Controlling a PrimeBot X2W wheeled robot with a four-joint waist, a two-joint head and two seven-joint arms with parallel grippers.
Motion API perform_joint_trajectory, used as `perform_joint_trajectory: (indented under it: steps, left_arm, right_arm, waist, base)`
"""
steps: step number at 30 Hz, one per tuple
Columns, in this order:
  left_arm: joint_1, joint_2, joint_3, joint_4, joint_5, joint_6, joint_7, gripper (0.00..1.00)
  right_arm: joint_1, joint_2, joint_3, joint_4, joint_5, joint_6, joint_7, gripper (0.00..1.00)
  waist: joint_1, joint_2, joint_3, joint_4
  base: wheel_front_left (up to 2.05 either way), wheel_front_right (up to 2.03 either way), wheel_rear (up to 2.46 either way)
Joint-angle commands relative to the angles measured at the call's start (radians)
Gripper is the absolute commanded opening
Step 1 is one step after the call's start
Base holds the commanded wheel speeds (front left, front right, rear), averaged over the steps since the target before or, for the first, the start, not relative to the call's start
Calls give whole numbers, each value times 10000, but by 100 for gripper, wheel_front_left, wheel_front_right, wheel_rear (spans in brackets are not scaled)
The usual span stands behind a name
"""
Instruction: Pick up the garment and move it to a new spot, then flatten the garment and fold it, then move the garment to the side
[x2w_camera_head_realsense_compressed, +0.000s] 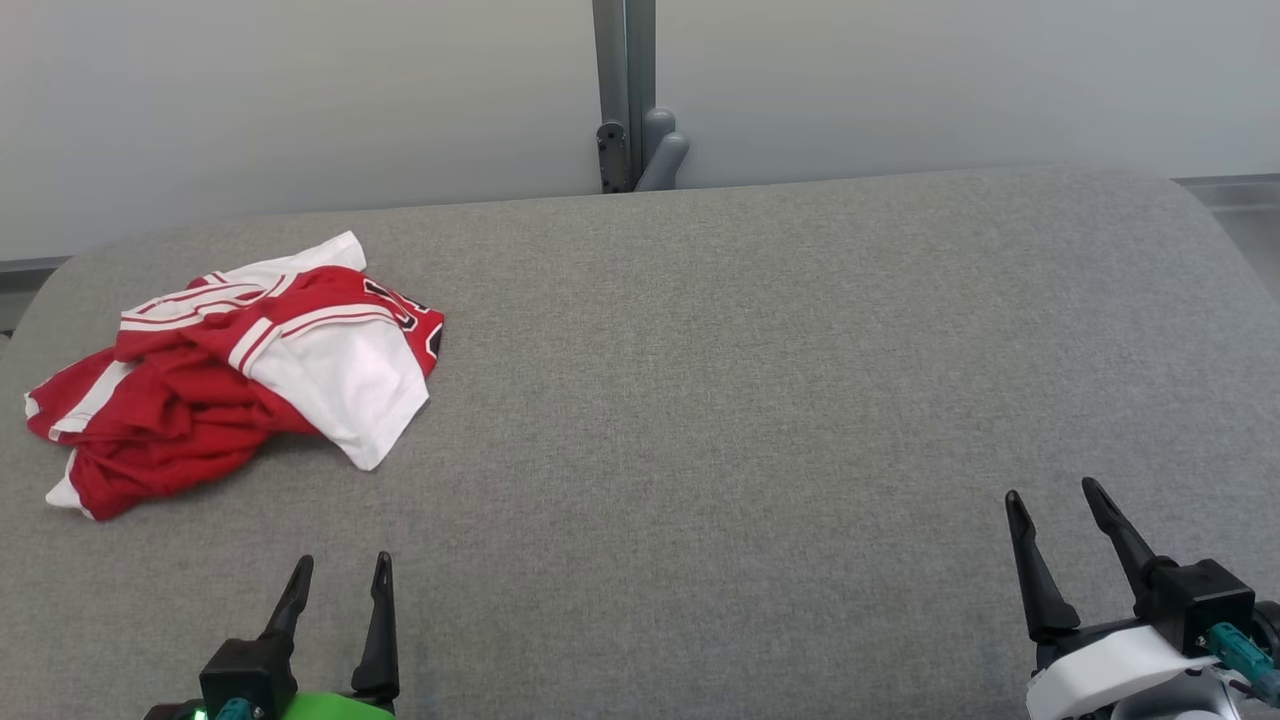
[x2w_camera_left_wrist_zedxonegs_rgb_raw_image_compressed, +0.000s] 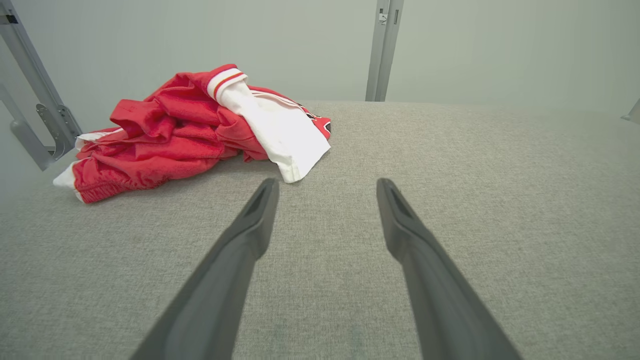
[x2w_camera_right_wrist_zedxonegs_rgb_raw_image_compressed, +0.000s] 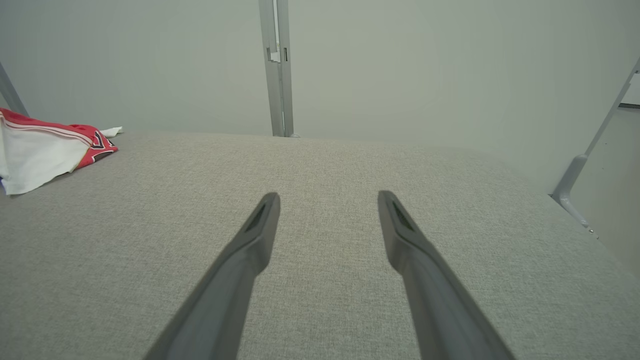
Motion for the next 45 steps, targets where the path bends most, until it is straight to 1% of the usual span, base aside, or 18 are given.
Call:
perform_joint_trajectory:
  steps: [1, 9, 14, 17, 25, 29, 30, 33, 36, 38, 41, 45]
  left_arm:
    - [34, 5, 19, 22, -63, -23, -5, 100]
    - [45, 1, -48, 12, -135, -24, -5, 100]
    - [-88, 3, -142, -14, -178, -10, -5, 100]
    - [-116, 5, -164, -13, -193, -7, -5, 100]
    - [172, 10, 43, 40, -52, -5, -5, 100]
    - [327, 21, 259, -13, -55, -7, -3, 100]
    - [340, 21, 296, -20, -80, -6, -5, 100]
    - [380, 20, 336, -74, -119, -7, -5, 100]
    - [345, 17, 377, -97, -227, -6, -5, 100]
    - [88, 11, 393, -42, -626, -6, -3, 100]
    - [-571, -2, 47, 110, -1375, -7, -5, 100]
    - [-2124, 2, -592, 423, -2295, -7, -4, 100]
  right_arm:
    - [117, -9, -29, 26, -15, 1, -36, 100]
    - [143, 15, -23, -18, -13, 1, -36, 100]
    - [41, 71, -38, -112, 27, 1, -36, 100]
    - [70, 82, 63, -163, 40, 1, -35, 100]
    - [100, 146, 285, -104, 113, -1, -35, 100]
    - [-120, 216, 597, -64, 144, -1, -35, 100]
    - [-163, 221, 662, -46, 143, -1, -35, 100]
    - [-258, 233, 845, -28, 140, -1, -35, 100]
    - [-355, 196, 925, -45, 135, -1, -35, 100]
    - [-483, 125, 993, -101, 127, -1, -35, 100]
    - [-658, -23, 1067, -201, 114, -1, -35, 100]
    - [-1184, -356, 1147, -409, -1, -1, -35, 100]
  waist:
    - [0, 0, -1, 3]
    - [0, 0, 10, 28]
    - [0, 0, 61, 368]
    - [0, 0, 70, 822]
    - [0, 0, 10, 2570]
    - [0, 0, 8, 3357]
    - [0, 0, 19, 3447]
    - [0, 0, 65, 3574]
    - [0, 0, 195, 3558]
    - [0, 0, 407, 3490]
    - [0, 0, 923, 3352]
    - [0, 0, 2025, 3065]
  base:
    - [0, 0, 0]
    - [0, 0, 0]
    - [0, 0, 0]
    - [0, 0, 0]
    - [0, 0, 0]
    - [0, 0, 0]
    - [0, 0, 0]
    - [0, 0, 0]
    - [0, 0, 0]
    - [0, 0, 0]
    - [0, 0, 0]
    - [0, 0, 0]
